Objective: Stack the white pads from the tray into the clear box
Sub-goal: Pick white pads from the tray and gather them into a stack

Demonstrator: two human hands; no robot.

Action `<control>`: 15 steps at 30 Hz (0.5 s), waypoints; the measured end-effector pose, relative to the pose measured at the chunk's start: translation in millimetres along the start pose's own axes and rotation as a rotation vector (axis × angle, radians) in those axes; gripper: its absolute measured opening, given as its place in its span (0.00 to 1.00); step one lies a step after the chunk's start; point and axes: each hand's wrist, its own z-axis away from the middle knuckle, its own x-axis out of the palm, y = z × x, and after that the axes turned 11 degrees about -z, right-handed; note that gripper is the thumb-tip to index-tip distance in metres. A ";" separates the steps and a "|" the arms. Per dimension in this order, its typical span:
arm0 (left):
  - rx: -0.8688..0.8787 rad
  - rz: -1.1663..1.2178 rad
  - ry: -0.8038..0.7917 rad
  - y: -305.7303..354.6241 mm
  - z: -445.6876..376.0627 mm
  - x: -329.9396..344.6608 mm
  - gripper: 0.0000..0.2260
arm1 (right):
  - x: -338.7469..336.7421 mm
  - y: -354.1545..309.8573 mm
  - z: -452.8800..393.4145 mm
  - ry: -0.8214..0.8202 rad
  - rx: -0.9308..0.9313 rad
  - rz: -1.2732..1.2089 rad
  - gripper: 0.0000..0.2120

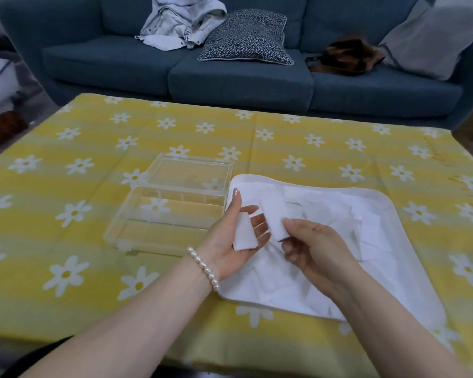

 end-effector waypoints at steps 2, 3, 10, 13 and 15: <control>0.019 0.006 -0.072 -3.4 2.3 5.1 0.27 | 4.9 5.7 4.7 -0.014 0.050 0.002 0.09; 0.018 0.023 -0.087 -4.7 2.5 6.3 0.29 | 6.8 8.4 6.3 -0.012 0.068 0.022 0.09; 0.025 0.062 -0.084 -9.4 1.2 6.2 0.24 | 17.9 18.5 15.9 0.028 0.057 0.322 0.17; -0.017 0.066 -0.071 -6.9 1.4 5.0 0.25 | 16.8 13.3 18.3 0.107 -0.188 0.752 0.25; -0.043 0.042 -0.080 -4.6 0.5 2.2 0.29 | 11.7 9.7 17.4 0.201 -0.477 1.013 0.25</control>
